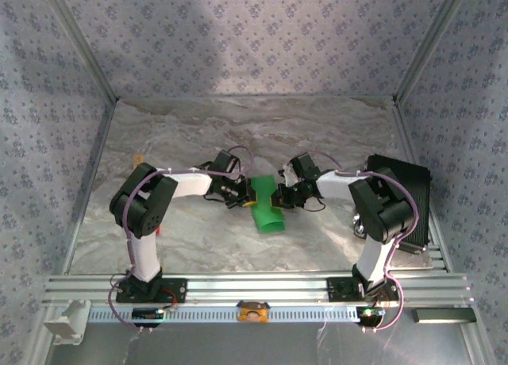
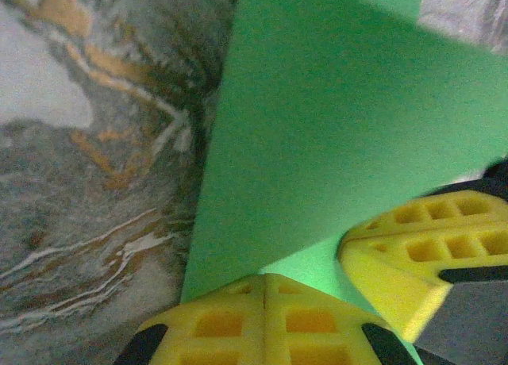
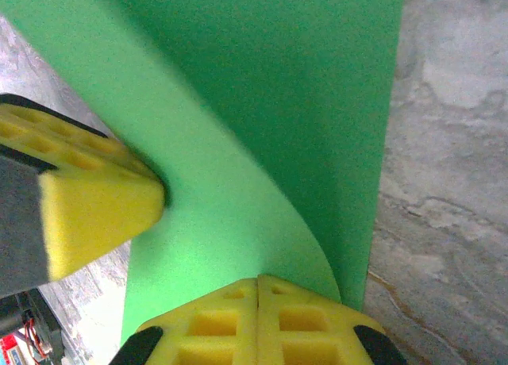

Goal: Fold a paper plane with a square sheet of paper (pick it up from the middle)
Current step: First fold the square sheet of paper in half at the center of the table.

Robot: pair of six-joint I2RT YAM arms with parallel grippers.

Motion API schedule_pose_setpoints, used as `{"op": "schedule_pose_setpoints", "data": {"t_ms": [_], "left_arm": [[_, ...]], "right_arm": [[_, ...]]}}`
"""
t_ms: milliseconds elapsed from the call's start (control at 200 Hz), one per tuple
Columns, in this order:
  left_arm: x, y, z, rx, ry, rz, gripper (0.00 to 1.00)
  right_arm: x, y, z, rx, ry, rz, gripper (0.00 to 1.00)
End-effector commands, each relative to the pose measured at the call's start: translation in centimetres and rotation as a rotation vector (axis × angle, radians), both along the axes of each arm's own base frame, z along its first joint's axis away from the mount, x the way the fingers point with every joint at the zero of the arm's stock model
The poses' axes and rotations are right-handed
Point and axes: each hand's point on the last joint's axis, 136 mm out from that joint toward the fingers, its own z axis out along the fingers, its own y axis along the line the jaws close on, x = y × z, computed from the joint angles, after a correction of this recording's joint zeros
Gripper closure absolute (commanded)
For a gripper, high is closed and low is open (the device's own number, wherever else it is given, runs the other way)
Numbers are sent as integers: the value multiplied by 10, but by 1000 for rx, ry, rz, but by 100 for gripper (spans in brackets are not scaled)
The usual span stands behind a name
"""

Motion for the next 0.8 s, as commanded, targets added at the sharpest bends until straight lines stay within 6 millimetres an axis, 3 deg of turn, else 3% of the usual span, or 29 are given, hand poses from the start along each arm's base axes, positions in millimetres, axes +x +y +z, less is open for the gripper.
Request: {"op": "schedule_pose_setpoints", "data": {"t_ms": [0,145,470,585,794], "left_arm": [[19,-6,28,-30,-63,-4,100],[24,-8,14,-50,-28,-3,100],[19,13,-29,16,39,34,100],[23,11,-23,0,28,32,100],[38,-1,14,-58,-47,4,100]], "right_arm": [[-21,-25,-35,-139,97,-35,100],[-22,-25,-35,-140,98,-34,100],[-23,-26,-36,-143,99,-36,100],[-23,-27,-35,-145,97,-37,100],[-22,-27,-34,-141,95,-38,100]]}}
